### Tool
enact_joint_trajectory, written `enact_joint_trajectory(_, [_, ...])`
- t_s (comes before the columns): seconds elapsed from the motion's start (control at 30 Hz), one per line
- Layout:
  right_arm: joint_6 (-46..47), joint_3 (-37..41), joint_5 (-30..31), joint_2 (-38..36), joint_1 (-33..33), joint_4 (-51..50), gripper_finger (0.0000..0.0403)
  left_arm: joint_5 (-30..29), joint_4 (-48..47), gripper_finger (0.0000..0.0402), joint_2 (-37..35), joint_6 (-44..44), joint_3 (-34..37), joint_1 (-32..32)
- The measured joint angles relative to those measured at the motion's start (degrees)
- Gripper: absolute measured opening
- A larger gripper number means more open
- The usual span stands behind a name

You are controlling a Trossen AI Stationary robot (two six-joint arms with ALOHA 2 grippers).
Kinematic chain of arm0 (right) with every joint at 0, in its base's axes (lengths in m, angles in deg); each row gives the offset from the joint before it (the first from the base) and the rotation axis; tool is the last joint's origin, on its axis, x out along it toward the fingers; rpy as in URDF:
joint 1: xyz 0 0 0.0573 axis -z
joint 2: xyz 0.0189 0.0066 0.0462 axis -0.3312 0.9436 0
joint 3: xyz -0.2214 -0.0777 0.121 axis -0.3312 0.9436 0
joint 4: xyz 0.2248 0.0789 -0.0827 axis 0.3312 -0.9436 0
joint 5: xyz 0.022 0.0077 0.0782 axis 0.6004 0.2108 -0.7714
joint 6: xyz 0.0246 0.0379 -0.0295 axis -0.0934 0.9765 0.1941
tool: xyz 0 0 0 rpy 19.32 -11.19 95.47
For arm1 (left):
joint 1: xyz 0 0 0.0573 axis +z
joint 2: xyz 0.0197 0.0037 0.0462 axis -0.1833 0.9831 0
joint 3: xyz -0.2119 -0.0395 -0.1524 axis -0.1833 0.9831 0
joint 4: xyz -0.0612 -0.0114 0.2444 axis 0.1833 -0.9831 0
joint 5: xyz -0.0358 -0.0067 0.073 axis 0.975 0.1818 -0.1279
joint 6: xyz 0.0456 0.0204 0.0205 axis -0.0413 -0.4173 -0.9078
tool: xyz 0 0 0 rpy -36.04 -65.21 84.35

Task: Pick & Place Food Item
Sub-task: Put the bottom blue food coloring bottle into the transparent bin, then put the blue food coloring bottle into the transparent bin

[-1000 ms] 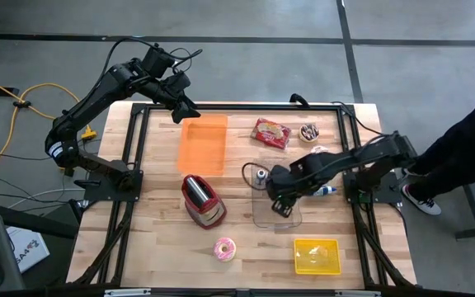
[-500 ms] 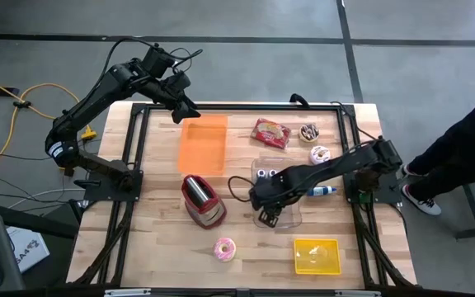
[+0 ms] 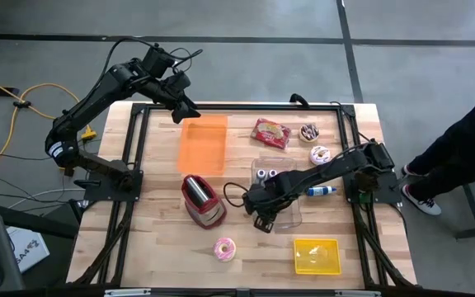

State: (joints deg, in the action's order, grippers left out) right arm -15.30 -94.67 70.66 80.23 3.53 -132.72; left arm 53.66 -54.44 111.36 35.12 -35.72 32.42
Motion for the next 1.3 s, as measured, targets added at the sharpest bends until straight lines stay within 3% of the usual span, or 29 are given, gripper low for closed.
enact_joint_trajectory(0.4, [0.0, 0.0, 0.3, -0.1, 0.0, 0.8, 0.0143, 0.0, 0.0, 0.0234, 0.0, 0.0, 0.0, 0.0])
enact_joint_trajectory(0.9, [-0.2, 0.0, 1.7, -1.0, 0.0, 0.6, 0.0141, 0.0, 0.0, 0.0234, 0.0, 0.0, 0.0, 0.0])
enact_joint_trajectory(1.3, [0.5, 0.0, 7.4, -6.9, -0.6, -3.3, 0.0141, 0.0, 0.0, 0.0234, 0.0, 0.0, 0.0, 0.0])
